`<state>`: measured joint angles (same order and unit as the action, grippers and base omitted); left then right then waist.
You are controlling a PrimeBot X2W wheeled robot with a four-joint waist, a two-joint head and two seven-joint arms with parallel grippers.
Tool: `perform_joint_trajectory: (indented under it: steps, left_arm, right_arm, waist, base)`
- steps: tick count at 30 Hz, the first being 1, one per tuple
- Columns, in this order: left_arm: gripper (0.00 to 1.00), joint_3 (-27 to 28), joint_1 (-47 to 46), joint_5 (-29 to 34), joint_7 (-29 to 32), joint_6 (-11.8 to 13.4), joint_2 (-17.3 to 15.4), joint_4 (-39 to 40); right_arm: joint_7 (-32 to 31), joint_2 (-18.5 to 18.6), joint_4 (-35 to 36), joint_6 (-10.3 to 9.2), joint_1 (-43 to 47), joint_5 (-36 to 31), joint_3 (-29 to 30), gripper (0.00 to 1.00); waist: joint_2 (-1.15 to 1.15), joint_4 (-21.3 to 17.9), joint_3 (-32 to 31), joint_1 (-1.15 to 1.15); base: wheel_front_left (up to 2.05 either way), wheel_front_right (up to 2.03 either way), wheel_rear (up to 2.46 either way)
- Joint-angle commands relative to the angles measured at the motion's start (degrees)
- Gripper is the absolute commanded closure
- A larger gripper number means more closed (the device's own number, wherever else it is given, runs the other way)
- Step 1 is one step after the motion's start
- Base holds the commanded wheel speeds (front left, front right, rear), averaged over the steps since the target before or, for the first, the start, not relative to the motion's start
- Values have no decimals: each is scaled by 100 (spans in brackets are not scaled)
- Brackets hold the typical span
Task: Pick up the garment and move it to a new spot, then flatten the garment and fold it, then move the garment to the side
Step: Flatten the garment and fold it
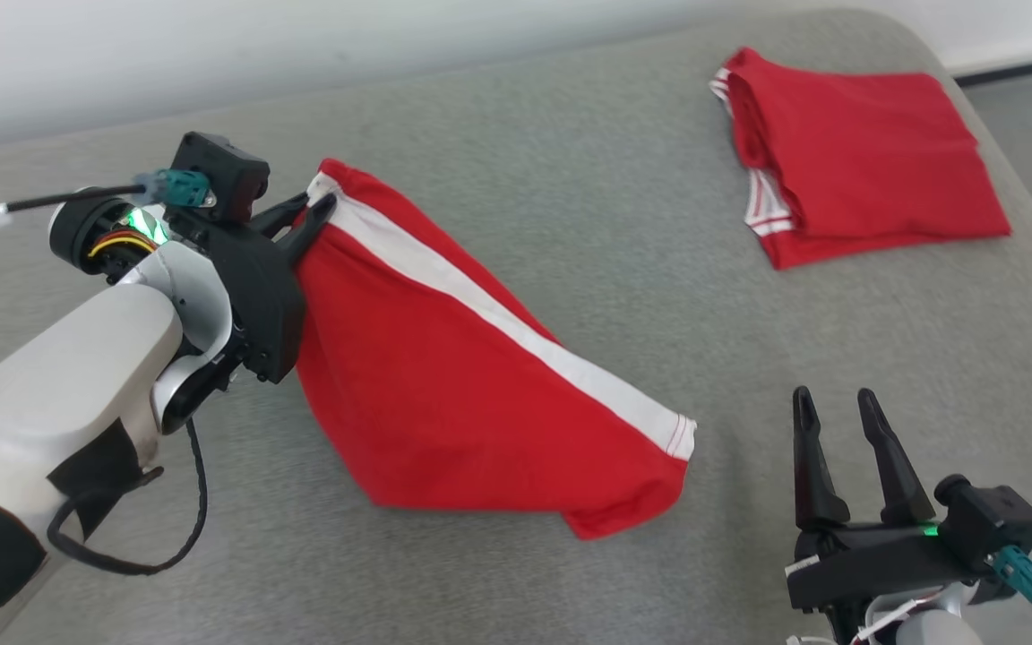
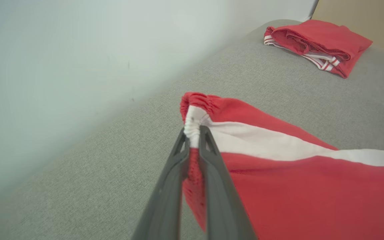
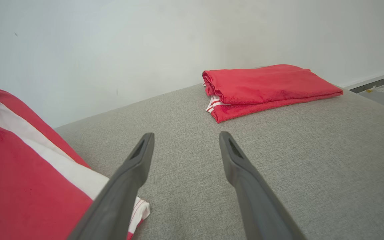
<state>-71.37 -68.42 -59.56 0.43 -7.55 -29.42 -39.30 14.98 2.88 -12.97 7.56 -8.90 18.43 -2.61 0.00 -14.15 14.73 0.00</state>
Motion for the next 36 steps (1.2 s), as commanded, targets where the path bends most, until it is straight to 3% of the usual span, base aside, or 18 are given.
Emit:
perform_joint_trajectory:
  steps: [1,4,8,15,18,24,34,35,36]
  left_arm:
    - [100,32,79,-9,-208,16,-26,57]
    - [100,71,307,-3,-634,24,-67,165]
    - [100,143,731,29,-1176,317,-107,481]
    - [100,589,1913,147,-1561,1215,-302,1608]
    - [100,1311,2874,612,-1564,1632,-311,2439]
    - [100,2143,4101,1307,-1563,1721,-35,2897]
    - [100,3388,5576,2148,-1564,1256,824,2487]
    - [92,3497,5643,2258,-1564,1207,891,2440]
    - [51,3602,5702,2369,-1564,1154,957,2403]
  right_arm:
    - [26,2,15,-18,113,-56,47,0]
    - [25,9,9,-18,189,-106,115,0]
    - [26,16,7,-18,360,-149,203,0]
    - [25,96,40,-18,540,-189,259,0]
    - [26,144,57,-18,569,-205,286,0]
    - [25,223,35,-18,575,-184,242,0]
    - [25,315,-46,-18,618,-111,145,0]
    - [26,320,-55,-18,626,-104,146,0]
    - [26,325,-60,-18,633,-96,145,0]
  waist:
    - [0,453,-358,0]
    - [0,675,-470,0]
    - [0,973,-629,0]
    - [0,1384,-757,0]
    - [0,1559,-746,0]
    - [0,1666,-751,0]
    - [0,1612,-825,0]
    - [0,1602,-831,0]
    - [0,1594,-839,0]
  base:
    - [0,0,0]
    - [0,0,0]
    - [0,0,0]
    - [0,0,0]
    - [0,0,0]
    - [0,0,0]
    - [0,0,0]
    - [0,0,0]
    - [0,0,0]
